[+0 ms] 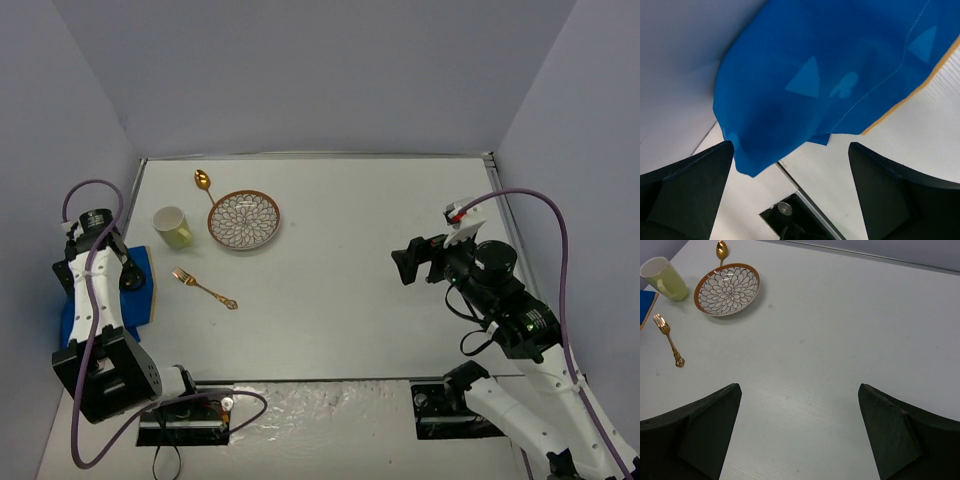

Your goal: Set the dinner table for one person

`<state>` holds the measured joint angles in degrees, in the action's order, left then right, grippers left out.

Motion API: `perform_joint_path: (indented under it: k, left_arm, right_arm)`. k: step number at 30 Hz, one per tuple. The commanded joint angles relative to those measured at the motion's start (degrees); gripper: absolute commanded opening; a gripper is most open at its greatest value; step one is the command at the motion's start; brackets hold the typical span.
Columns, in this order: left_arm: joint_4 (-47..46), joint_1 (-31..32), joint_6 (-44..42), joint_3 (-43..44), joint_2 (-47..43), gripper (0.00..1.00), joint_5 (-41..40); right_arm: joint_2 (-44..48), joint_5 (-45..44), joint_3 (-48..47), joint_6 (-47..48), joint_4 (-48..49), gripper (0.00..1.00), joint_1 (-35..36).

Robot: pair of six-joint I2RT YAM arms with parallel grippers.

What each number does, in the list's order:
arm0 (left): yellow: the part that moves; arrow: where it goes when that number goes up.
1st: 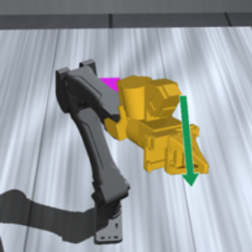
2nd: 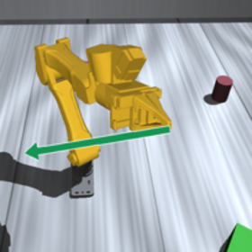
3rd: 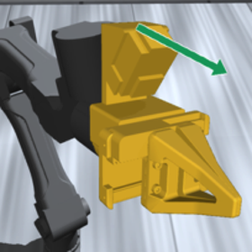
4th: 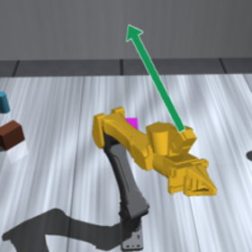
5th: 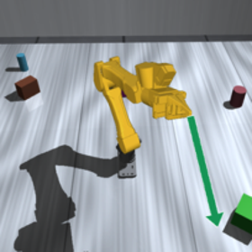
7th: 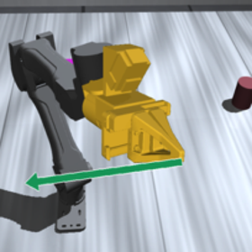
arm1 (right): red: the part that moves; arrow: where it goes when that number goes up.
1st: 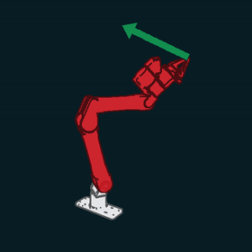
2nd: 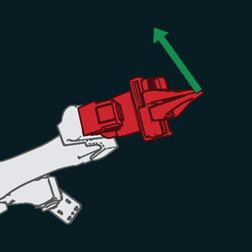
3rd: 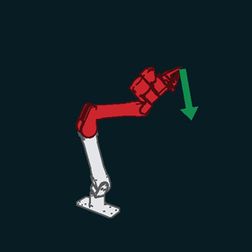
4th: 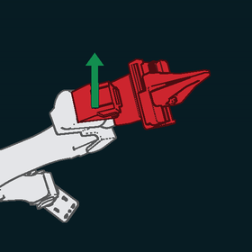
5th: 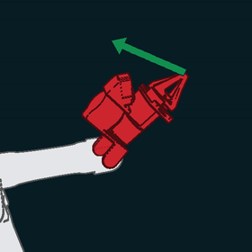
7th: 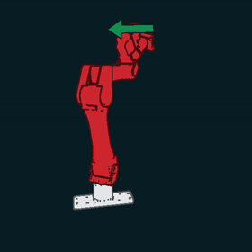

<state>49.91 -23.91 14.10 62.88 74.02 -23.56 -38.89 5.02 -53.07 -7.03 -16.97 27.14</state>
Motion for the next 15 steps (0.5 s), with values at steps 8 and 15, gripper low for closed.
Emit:
perform_joint_path:
  k: [8, 15]
  left_arm:
    - [-7.6, -3.4, 3.4, -2.0, 2.4, 0.97, -2.4]
    - [-8.1, -3.9, 4.6, -2.0, 3.5, 0.97, -7.5]
  right_arm:
    - [0.3, 1.1, 0.1, 2.2, 4.3, 1.00, 0.8]
    - [0.9, 1.1, 0.9, 2.5, 4.5, 1.00, 0.9]
